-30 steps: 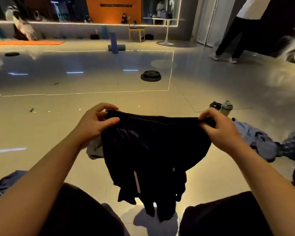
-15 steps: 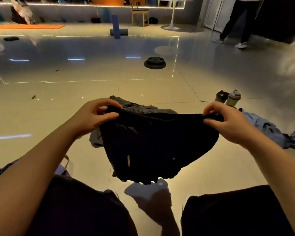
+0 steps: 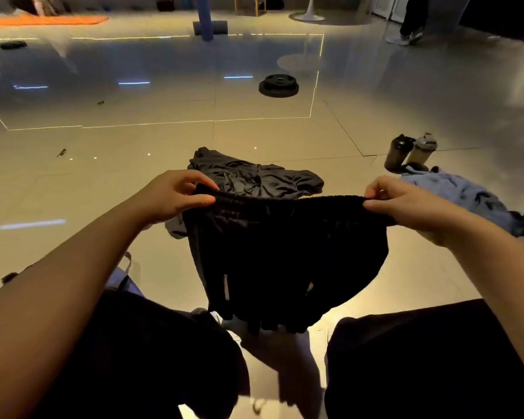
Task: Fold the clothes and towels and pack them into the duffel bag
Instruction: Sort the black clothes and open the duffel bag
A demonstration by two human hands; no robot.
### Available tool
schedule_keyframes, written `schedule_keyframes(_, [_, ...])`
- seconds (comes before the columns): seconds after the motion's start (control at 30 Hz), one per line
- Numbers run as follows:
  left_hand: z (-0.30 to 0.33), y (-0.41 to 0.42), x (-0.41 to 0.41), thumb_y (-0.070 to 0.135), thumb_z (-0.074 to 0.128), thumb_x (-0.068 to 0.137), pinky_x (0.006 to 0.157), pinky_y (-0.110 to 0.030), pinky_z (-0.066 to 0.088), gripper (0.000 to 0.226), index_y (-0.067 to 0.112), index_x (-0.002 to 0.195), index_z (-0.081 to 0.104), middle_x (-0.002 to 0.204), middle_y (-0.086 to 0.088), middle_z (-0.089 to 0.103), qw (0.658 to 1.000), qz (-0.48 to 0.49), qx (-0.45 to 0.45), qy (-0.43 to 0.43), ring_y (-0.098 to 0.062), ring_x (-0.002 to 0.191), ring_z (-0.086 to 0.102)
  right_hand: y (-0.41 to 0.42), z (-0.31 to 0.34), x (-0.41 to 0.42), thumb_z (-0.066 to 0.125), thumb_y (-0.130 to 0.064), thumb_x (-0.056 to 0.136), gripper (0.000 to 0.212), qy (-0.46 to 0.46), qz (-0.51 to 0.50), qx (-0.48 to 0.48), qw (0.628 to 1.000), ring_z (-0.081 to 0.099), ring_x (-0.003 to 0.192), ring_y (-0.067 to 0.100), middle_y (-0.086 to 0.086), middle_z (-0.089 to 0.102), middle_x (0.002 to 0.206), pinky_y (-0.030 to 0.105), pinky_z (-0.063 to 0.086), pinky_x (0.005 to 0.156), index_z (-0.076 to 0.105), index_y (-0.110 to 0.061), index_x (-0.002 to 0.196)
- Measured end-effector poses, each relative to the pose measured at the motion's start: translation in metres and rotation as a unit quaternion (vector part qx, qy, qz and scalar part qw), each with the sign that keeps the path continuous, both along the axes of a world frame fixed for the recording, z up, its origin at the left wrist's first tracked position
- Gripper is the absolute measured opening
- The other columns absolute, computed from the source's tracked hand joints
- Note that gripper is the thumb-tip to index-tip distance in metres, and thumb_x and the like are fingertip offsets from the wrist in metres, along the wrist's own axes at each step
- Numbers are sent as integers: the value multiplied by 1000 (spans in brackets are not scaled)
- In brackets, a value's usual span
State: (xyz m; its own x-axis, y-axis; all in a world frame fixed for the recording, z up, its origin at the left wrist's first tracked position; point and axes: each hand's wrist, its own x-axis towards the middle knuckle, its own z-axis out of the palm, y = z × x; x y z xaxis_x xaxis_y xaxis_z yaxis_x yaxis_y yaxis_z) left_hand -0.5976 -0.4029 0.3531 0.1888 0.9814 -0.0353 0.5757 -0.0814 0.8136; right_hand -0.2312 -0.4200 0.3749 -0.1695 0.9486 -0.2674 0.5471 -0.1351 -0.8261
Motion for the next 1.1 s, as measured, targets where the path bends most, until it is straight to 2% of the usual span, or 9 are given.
schedule_keyframes(0.2, [15,-11,5,18,67,83,73,-20,54,18,33,81,75,92,-13,70,992,1,25,-126,-16,86,67,-6,6,5,48,-11,98,11,40,-50,-32,997,47,66,13,6,53,78,23,37,57,54,-12,90])
schedule_keyframes(0.33, [26,-14,9,19,63,78,61,-17,52,11,21,87,70,79,-1,69,959,16,13,-283,-13,75,65,-10,24,26,52,-10,92,13,228,-65,-24,971,62,62,9,1,62,71,16,48,51,59,-17,82])
schedule_keyframes(0.4, [18,-8,14,13,63,85,60,-14,51,9,18,91,67,83,-3,67,969,45,-9,-241,-17,82,63,-5,17,27,53,-8,93,14,192,-64,-21,979,62,66,12,2,63,74,18,48,53,58,-18,83])
schedule_keyframes(0.5, [-3,1,23,15,63,91,69,-19,53,10,22,94,68,95,-5,68,997,62,14,-34,-20,92,62,6,-7,18,55,-11,95,10,-34,-29,63,997,54,76,16,6,60,86,24,42,62,55,-18,88])
schedule_keyframes(0.57, [-6,2,25,21,64,91,86,-31,52,17,24,107,67,105,2,65,991,69,87,78,-17,100,60,10,-10,16,55,-11,95,10,-28,-13,136,990,54,76,10,2,60,88,22,43,66,55,-19,91])
schedule_keyframes(0.77, [-9,-14,13,17,66,90,67,-15,43,9,25,85,68,88,5,68,999,53,3,5,-8,84,62,4,-20,31,54,-8,95,7,-30,103,20,994,53,67,6,0,58,78,15,45,61,55,-14,91])
schedule_keyframes(0.9, [-7,-31,-5,36,77,78,73,-25,43,9,28,77,72,79,6,71,992,8,-116,-45,-14,82,61,-10,-14,42,69,-29,83,18,76,152,-84,982,57,75,16,3,61,80,25,51,70,60,-15,92])
schedule_keyframes(1.0, [-11,-40,-25,66,83,44,71,-26,44,65,21,89,69,78,0,66,974,-90,-204,-43,-12,71,56,-26,-11,43,69,-27,85,15,63,223,-137,963,60,79,21,6,64,86,30,53,75,62,-17,95])
schedule_keyframes(1.1, [-18,-34,-25,74,81,34,57,-18,44,84,16,94,67,67,8,62,963,-130,-237,2,-4,55,50,-22,-14,37,59,-19,89,26,14,242,-144,959,66,93,24,7,69,103,37,53,85,59,-16,114])
